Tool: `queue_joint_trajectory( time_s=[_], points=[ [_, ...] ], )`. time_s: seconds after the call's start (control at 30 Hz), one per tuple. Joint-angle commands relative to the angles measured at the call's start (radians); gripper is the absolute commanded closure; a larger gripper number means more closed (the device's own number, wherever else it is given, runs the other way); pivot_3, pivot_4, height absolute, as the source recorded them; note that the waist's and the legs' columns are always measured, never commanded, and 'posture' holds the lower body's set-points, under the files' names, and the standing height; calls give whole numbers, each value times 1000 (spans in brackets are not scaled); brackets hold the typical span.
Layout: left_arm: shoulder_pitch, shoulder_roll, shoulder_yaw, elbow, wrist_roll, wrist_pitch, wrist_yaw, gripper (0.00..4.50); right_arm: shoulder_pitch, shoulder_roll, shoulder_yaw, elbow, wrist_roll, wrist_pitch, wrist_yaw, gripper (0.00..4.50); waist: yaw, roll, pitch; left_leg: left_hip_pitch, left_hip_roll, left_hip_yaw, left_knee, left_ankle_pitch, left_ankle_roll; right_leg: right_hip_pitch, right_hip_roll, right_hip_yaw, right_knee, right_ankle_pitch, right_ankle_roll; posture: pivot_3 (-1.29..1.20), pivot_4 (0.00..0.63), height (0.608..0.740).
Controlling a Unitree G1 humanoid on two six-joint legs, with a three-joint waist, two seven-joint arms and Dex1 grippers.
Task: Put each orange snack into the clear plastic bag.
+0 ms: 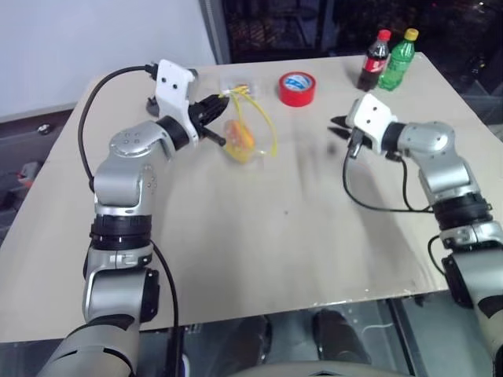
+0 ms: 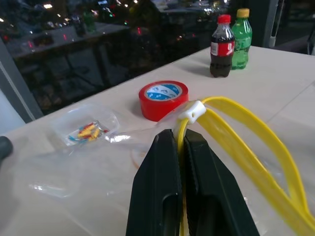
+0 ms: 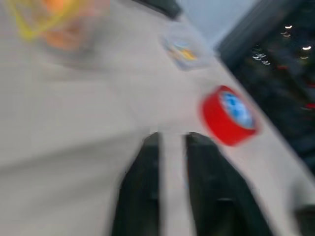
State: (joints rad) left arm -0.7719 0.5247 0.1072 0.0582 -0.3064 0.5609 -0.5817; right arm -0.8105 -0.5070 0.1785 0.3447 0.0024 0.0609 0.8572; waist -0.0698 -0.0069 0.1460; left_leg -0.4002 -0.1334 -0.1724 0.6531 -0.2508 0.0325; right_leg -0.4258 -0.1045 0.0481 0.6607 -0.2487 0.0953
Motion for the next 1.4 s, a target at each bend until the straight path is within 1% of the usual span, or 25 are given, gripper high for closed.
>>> queue_joint_trajectory(
  time_s=[0.03,0.07,0.17,0.3,0.37,0.6,0.83,0.93,1.03,1.13,1.23,1.4],
  points=[
    [7,9,19,-47,-11,-1,3,4500,64,36,-5,-183,67,121,8,2154,1,0,0,0,0,1,1,0,0,-1,0,1,1,0,0,0,150,740],
    [9,9,19,-56,-13,6,5,4500,91,46,3,-229,84,157,18,2154,1,0,0,0,0,1,1,0,0,-1,1,0,2,0,0,0,150,740],
    [12,11,22,-73,-20,22,8,4500,135,85,23,-305,79,226,-15,2154,2,0,0,0,0,0,3,0,0,-1,1,0,3,0,0,0,150,740],
    [12,17,26,-89,-28,41,10,4500,128,174,23,-303,78,314,-104,2154,4,0,0,0,0,0,6,0,-1,0,2,0,6,0,0,0,150,740],
    [17,18,28,-102,-30,51,12,4500,105,230,13,-260,79,342,-152,2154,3,0,0,0,0,0,6,0,-1,0,2,1,6,0,0,0,150,740],
    [31,24,35,-134,-38,73,18,4500,29,308,11,-89,64,297,-206,2154,3,0,0,0,-1,0,6,0,-1,0,1,0,6,0,0,0,150,740],
    [50,29,42,-161,-48,90,31,4500,-22,351,1,11,78,228,-199,2154,0,0,0,0,-1,0,6,0,-1,-1,2,1,6,0,0,0,150,740],
    [57,31,44,-169,-50,94,32,4500,-45,368,-17,55,84,190,-206,2988,0,0,0,0,-1,0,6,0,-1,-1,2,1,6,0,0,0,150,740],
    [59,32,44,-171,-51,99,34,4500,-56,367,-30,62,93,171,-196,4473,0,0,0,0,-1,0,6,0,-1,-1,2,1,6,0,0,0,150,740],
    [60,33,43,-166,-50,96,34,4500,-61,342,-39,44,101,170,-181,4473,0,0,0,0,-1,0,6,0,-1,-1,2,1,6,0,0,0,150,740],
    [46,27,34,-138,-44,82,35,4500,-91,272,-51,58,71,154,-184,4473,2,0,0,0,-1,0,6,0,-1,-1,2,0,6,0,0,0,150,740],
    [-71,3,-13,22,11,-31,22,4500,-225,61,-39,227,-64,11,-215,4473,10,0,0,0,-2,0,6,0,-1,-1,1,0,6,0,0,0,150,740]
  ],
)
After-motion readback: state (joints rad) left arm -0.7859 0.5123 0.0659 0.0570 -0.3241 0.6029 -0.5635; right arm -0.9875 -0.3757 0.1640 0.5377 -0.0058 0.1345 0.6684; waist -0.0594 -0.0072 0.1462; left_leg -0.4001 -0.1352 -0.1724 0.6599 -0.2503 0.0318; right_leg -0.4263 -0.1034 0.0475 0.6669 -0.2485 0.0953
